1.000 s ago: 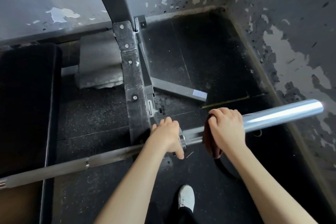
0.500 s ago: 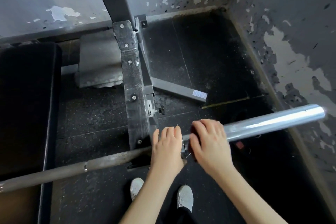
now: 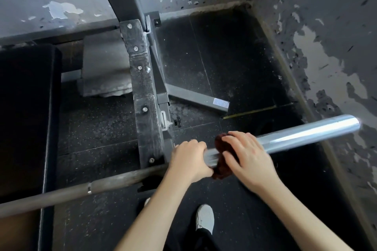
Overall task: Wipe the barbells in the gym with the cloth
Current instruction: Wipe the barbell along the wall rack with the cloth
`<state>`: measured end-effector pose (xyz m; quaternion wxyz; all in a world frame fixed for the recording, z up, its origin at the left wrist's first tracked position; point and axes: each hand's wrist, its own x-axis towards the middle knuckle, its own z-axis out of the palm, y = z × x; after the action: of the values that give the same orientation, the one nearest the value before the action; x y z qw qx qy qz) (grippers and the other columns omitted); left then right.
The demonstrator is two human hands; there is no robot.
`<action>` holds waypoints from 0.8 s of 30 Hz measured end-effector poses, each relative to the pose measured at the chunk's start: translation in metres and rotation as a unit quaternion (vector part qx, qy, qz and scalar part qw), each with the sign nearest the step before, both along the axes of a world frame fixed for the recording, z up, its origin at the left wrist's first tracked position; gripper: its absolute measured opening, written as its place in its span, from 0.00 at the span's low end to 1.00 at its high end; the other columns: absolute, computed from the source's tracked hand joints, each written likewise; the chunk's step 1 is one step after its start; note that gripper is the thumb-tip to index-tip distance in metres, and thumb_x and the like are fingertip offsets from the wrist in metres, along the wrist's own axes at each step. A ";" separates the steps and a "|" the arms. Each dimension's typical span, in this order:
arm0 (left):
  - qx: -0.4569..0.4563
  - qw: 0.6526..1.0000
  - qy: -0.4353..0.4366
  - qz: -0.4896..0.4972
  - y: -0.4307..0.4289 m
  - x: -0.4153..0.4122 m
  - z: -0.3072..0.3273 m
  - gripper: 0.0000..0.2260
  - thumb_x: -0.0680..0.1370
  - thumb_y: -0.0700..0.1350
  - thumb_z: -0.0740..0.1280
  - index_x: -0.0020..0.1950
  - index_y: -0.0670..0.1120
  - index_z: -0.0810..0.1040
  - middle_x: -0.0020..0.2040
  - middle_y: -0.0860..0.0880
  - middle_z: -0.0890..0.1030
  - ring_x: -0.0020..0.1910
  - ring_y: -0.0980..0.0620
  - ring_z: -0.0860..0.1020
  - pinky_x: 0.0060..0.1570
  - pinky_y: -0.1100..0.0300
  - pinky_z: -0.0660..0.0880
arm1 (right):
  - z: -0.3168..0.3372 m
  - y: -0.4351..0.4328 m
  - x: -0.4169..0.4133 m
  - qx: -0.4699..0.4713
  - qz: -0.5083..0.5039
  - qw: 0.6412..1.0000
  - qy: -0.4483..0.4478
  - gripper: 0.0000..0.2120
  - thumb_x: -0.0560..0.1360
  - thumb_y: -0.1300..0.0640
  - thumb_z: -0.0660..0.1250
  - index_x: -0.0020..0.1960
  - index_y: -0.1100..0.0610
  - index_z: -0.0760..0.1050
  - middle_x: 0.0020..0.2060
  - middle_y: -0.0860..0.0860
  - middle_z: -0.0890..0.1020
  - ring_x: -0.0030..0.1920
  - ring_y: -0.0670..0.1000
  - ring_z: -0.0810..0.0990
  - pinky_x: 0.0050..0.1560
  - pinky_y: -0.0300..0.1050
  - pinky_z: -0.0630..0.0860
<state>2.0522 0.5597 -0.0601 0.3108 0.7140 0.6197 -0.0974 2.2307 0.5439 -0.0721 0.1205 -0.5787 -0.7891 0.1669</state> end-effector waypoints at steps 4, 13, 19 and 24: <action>0.053 0.999 0.012 0.004 -0.012 0.005 -0.001 0.11 0.72 0.51 0.68 0.44 0.50 0.66 0.48 0.52 0.73 0.49 0.49 0.72 0.58 0.53 0.70 | -0.008 0.025 0.026 -0.006 -0.168 0.985 -0.022 0.19 0.75 0.51 0.53 0.50 0.59 0.80 0.50 0.53 0.80 0.52 0.57 0.76 0.59 0.51 0.69; -0.072 0.989 0.076 -0.104 0.022 0.015 0.000 0.27 0.67 0.69 0.69 0.48 0.47 0.72 0.45 0.51 0.74 0.44 0.49 0.73 0.47 0.54 0.68 | -0.002 0.020 0.049 -0.017 -0.026 1.000 -0.004 0.17 0.74 0.50 0.57 0.55 0.56 0.79 0.55 0.50 0.80 0.56 0.55 0.77 0.61 0.47 0.68; -0.056 0.994 0.057 -0.071 0.020 0.018 -0.003 0.22 0.67 0.67 0.69 0.42 0.50 0.69 0.41 0.53 0.77 0.42 0.49 0.76 0.38 0.57 0.68 | -0.008 0.004 0.012 0.018 -0.145 0.989 -0.016 0.19 0.74 0.44 0.60 0.53 0.57 0.79 0.54 0.53 0.78 0.58 0.55 0.73 0.66 0.56 0.67; 0.016 0.994 0.078 -0.075 0.008 0.021 -0.005 0.18 0.69 0.63 0.67 0.44 0.50 0.69 0.42 0.53 0.78 0.41 0.50 0.76 0.37 0.58 0.67 | -0.009 0.022 0.065 0.027 -0.015 0.998 -0.047 0.18 0.77 0.46 0.58 0.55 0.57 0.79 0.52 0.52 0.80 0.51 0.57 0.80 0.54 0.53 0.74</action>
<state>2.0730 0.5672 -0.0652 0.2415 0.7538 0.5882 -0.1658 2.2956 0.5664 -0.0807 0.1011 -0.5942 -0.7894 0.1164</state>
